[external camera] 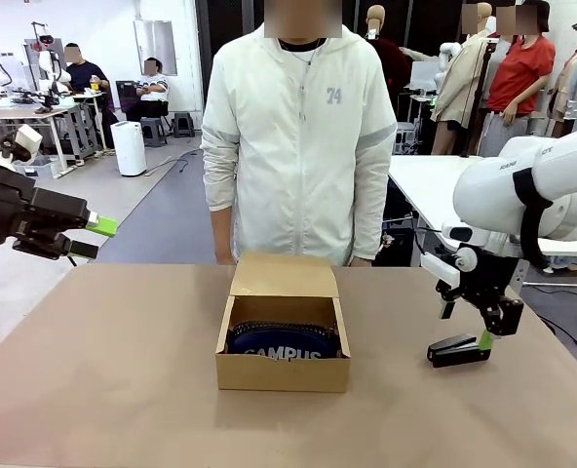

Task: Pack the items into the box.
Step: Pick up the item indicated by the person and place it inside the Mailer Box.

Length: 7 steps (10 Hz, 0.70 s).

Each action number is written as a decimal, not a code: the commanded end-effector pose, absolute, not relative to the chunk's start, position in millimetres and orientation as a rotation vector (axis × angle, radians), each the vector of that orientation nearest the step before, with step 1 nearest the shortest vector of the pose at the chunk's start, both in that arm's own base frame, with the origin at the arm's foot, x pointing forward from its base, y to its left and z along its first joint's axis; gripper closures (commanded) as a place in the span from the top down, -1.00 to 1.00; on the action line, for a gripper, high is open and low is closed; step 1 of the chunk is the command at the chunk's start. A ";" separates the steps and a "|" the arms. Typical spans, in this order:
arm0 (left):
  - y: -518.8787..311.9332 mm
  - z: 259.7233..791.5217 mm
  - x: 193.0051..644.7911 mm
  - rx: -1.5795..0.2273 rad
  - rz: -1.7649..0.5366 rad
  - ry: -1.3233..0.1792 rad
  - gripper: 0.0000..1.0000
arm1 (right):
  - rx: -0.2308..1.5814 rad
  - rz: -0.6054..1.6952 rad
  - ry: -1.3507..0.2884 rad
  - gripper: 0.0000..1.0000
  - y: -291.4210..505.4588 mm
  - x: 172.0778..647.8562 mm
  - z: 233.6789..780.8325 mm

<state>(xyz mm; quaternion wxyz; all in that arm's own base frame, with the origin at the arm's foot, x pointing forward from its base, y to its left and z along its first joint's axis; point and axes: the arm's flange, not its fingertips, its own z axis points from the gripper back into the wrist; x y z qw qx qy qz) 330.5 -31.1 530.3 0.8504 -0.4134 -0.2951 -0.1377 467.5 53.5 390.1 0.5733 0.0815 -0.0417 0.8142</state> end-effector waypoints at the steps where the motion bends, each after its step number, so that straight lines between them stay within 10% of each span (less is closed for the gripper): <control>1: -31.4 528.5 330.4 -0.876 -0.303 -0.628 1.00 | 0.168 1.876 -0.152 1.00 66.6 467.7 385.7; 7: -31.4 528.5 330.4 -0.876 -0.303 -0.628 1.00 | 0.033 1.715 -0.039 1.00 43.2 493.0 335.5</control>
